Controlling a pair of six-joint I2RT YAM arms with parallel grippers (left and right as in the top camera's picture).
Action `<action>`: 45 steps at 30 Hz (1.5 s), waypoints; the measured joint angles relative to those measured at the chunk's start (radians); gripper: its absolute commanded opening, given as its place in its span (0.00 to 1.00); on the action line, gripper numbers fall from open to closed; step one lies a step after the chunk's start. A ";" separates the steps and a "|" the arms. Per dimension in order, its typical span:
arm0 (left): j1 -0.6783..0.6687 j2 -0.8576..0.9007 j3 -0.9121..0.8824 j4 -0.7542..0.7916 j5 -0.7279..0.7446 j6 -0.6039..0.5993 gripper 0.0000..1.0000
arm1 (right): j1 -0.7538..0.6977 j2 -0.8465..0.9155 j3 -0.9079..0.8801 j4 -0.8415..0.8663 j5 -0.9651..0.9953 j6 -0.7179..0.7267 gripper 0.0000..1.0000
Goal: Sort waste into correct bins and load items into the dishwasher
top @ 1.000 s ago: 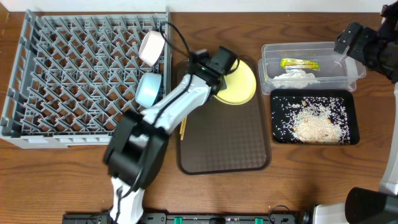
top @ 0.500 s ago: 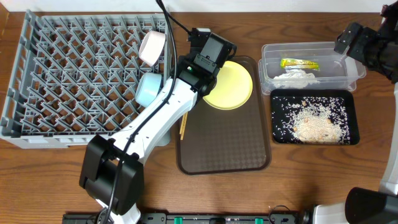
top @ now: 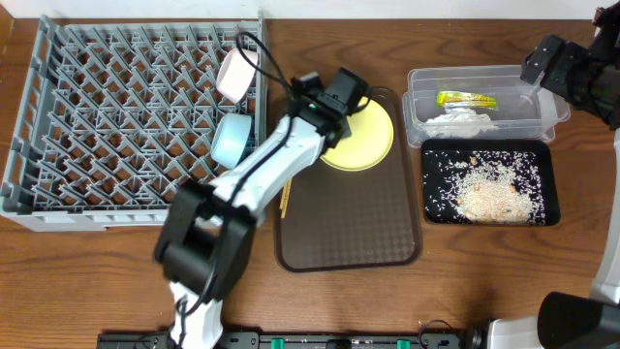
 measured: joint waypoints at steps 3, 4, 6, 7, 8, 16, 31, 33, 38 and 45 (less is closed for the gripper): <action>0.000 0.053 0.000 -0.005 0.032 -0.034 0.35 | 0.000 0.000 0.000 0.000 0.000 0.000 0.99; 0.000 0.063 0.000 -0.013 0.040 -0.049 0.35 | 0.000 0.000 0.000 0.000 0.000 0.000 0.99; -0.001 0.074 0.000 -0.027 0.050 -0.077 0.35 | 0.000 0.000 0.000 0.000 0.000 0.000 0.99; -0.001 0.075 0.000 -0.032 0.052 -0.087 0.35 | 0.000 0.000 0.000 0.000 0.000 0.000 0.99; -0.001 0.075 0.000 -0.039 0.056 -0.100 0.35 | 0.000 0.000 0.000 0.000 0.000 0.000 0.99; -0.001 0.076 0.000 -0.062 0.065 -0.136 0.41 | 0.000 0.000 0.000 0.000 0.000 0.000 0.99; -0.006 0.140 0.000 -0.034 0.102 -0.184 0.45 | 0.000 0.000 0.000 0.000 0.000 0.000 0.99; -0.006 0.140 0.000 -0.032 0.103 -0.184 0.45 | 0.000 0.000 0.000 0.000 0.000 0.000 0.99; -0.006 0.140 0.000 -0.030 0.110 -0.185 0.39 | 0.000 0.000 0.000 0.000 0.000 0.000 0.99; -0.006 0.140 0.000 -0.021 0.117 -0.197 0.08 | 0.000 0.000 0.000 0.000 0.000 0.000 0.99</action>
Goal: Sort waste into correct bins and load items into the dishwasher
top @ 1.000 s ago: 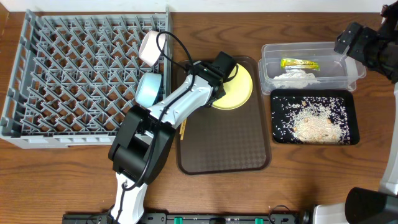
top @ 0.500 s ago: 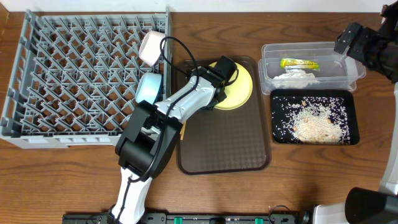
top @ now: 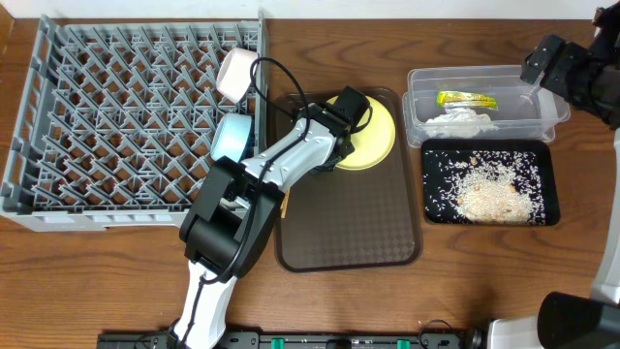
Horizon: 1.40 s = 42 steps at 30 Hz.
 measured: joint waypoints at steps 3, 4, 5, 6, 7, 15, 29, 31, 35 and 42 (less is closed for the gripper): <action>0.000 -0.001 0.002 0.008 -0.001 -0.001 0.08 | 0.000 0.000 0.000 0.000 0.000 0.000 0.99; 0.000 -0.001 0.002 0.008 -0.001 -0.001 0.07 | 0.000 0.000 0.000 0.000 0.000 0.000 0.99; 0.000 -0.001 0.002 0.008 -0.001 -0.001 0.07 | 0.000 0.000 0.000 0.000 0.000 0.000 0.99; 0.000 -0.001 0.002 0.008 -0.001 -0.001 0.07 | 0.000 0.000 0.000 0.000 0.000 0.000 0.99; 0.000 -0.001 0.002 0.008 -0.001 0.000 0.08 | 0.000 0.000 0.000 0.000 0.000 0.000 0.99; 0.000 -0.006 0.002 0.021 -0.008 0.074 0.07 | 0.000 0.000 0.000 0.000 0.000 0.000 0.99; 0.000 -0.162 0.001 0.005 -0.093 0.412 0.07 | 0.000 0.000 0.000 0.000 0.000 0.000 0.99; 0.000 -0.162 0.001 -0.002 -0.099 0.454 0.08 | 0.000 0.000 0.000 0.000 0.000 0.000 0.99; -0.001 -0.162 0.001 -0.034 -0.126 0.516 0.07 | 0.000 0.000 0.000 0.000 0.000 0.000 0.99; -0.001 -0.162 0.001 -0.054 -0.203 0.573 0.07 | 0.000 0.000 0.000 0.000 0.000 0.000 0.99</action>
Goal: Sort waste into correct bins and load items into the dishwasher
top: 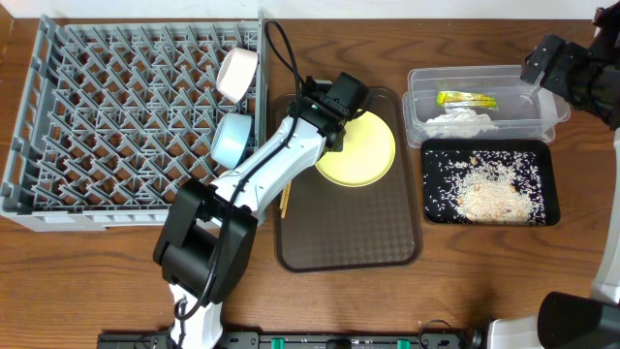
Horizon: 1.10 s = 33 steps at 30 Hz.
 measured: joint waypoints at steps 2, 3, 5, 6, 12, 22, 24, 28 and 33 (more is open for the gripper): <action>0.000 0.000 0.000 0.000 -0.006 0.004 0.08 | 0.000 0.000 0.000 0.000 0.000 0.000 0.99; 0.000 0.000 0.000 0.000 -0.007 0.003 0.08 | 0.000 0.000 0.000 0.000 0.000 0.000 0.99; -0.001 0.000 0.000 0.000 -0.003 -0.014 0.21 | 0.000 0.000 0.000 0.000 0.000 0.000 0.99; -0.002 0.000 0.000 -0.001 0.004 -0.031 0.25 | 0.000 0.000 0.000 0.000 0.000 0.000 0.99; -0.005 0.000 0.000 -0.005 0.073 -0.201 0.49 | 0.000 0.000 0.000 0.000 0.000 0.000 0.99; -0.005 0.035 0.000 -0.032 0.113 -0.395 0.57 | 0.000 0.000 0.000 0.000 0.000 0.000 0.99; -0.005 0.060 0.000 -0.030 0.118 -0.414 0.57 | 0.000 0.000 0.000 0.000 0.000 0.000 0.99; -0.005 0.104 0.000 -0.029 0.127 -0.444 0.57 | 0.000 0.000 0.000 0.000 0.000 0.000 0.99; -0.005 0.125 0.000 -0.023 0.128 -0.462 0.57 | 0.000 0.000 0.000 0.000 0.000 0.000 0.99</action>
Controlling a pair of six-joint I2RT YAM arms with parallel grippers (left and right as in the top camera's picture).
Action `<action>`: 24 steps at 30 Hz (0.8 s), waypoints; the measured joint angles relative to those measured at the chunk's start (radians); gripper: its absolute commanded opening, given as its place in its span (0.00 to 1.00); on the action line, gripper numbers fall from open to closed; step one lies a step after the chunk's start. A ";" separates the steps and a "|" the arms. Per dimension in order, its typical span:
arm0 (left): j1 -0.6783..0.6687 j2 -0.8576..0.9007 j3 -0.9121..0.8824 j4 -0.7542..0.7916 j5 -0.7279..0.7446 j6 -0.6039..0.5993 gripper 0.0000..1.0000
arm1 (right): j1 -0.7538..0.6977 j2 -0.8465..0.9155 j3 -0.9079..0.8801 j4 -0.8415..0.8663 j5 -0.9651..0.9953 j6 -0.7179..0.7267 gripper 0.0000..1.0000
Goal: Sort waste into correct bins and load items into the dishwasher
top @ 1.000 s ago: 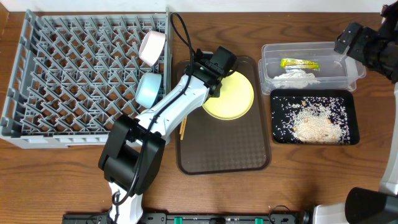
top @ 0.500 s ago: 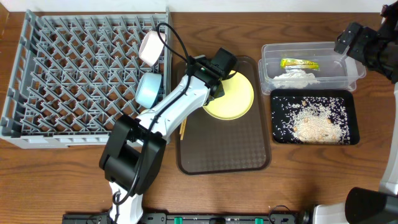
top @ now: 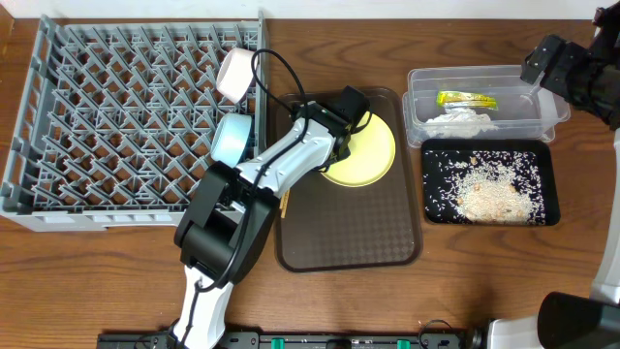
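Observation:
A yellow plate lies at the back of the brown tray. My left gripper sits over the plate's back left rim, and its fingers are hidden under the wrist. At the left stands the grey dish rack, with a white cup and a light blue cup at its right side. My right gripper hangs at the far right, beside the clear bin; its jaws cannot be made out.
The clear bin holds a yellow wrapper and white tissue. In front of it a black tray holds rice-like food scraps. A thin wooden stick lies along the brown tray's left edge. The left arm's cable loops over the rack's corner.
The left arm's elbow has swung right and nearer the tray, and its wrist has shifted slightly right and forward over the plate's rim. The plate has barely moved. The right arm is unchanged.
First the left gripper was on the plate's back left rim, with the plate against the tray's back edge. It was still there later, with the arm turned. By the third moment the plate lay slightly nearer the front, where it lies now.

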 measured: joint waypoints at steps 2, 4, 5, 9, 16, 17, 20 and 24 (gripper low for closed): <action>0.000 0.009 0.000 0.017 0.005 -0.004 0.57 | 0.000 0.000 0.000 0.000 0.000 0.000 0.99; 0.001 0.024 0.000 0.043 0.020 -0.008 0.57 | 0.000 0.000 0.000 0.000 0.000 0.000 0.99; 0.001 0.035 0.000 0.055 0.027 -0.012 0.57 | 0.000 0.000 0.000 0.000 0.000 0.000 0.99; 0.001 0.045 0.000 0.088 0.034 -0.019 0.56 | 0.000 0.000 0.000 0.000 0.000 0.000 0.99; 0.001 0.055 0.002 0.118 0.032 -0.024 0.38 | 0.000 0.000 0.000 0.000 0.000 0.000 0.99; 0.001 0.059 0.007 0.122 0.032 -0.023 0.30 | 0.000 0.000 0.000 0.000 0.000 0.000 0.99; 0.002 0.071 0.021 0.136 0.033 -0.024 0.08 | 0.000 0.000 0.000 0.000 0.000 0.000 0.99; 0.003 0.072 0.027 0.142 0.038 -0.022 0.07 | 0.000 0.000 0.000 0.000 0.000 0.000 0.99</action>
